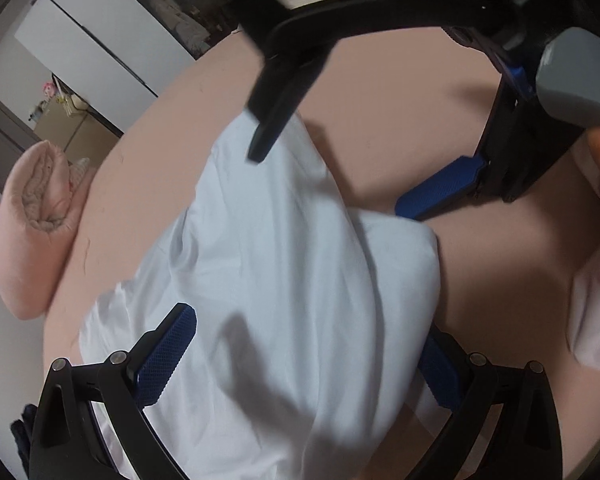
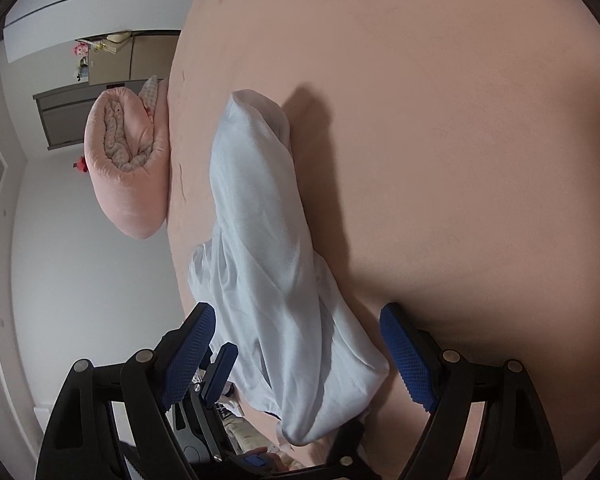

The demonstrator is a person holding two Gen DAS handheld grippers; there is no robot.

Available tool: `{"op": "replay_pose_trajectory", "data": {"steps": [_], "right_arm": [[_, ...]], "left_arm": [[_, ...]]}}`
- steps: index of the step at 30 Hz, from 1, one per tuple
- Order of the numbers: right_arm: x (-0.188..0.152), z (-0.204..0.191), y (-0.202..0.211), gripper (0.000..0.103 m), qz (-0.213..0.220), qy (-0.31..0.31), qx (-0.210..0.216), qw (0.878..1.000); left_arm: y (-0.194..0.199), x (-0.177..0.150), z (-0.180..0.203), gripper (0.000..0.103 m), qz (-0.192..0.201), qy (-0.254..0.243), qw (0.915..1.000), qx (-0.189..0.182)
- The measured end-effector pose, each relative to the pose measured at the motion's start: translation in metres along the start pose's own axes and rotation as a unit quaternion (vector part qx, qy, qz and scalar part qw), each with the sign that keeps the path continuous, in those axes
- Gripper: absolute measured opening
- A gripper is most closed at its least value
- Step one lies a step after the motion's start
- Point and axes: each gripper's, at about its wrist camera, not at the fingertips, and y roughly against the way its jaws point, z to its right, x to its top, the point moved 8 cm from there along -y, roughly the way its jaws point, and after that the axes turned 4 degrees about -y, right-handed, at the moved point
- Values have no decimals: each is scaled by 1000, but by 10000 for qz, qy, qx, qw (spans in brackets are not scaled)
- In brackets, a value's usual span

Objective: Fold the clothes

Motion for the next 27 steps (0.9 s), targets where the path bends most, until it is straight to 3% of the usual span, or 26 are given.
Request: {"op": "replay_pose_trajectory", "data": {"steps": [8, 18, 27], "right_arm": [[15, -9, -11, 84, -53, -171, 236, 9996], [23, -28, -31, 87, -201, -13, 348, 9992], [33, -43, -54, 87, -267, 108, 370, 9989]], "left_arm": [[-19, 15, 0, 103, -280, -297, 9990, 188], [-19, -14, -16, 103, -612, -26, 9980, 170], [-16, -13, -6, 103, -673, 162, 9975, 128]]}}
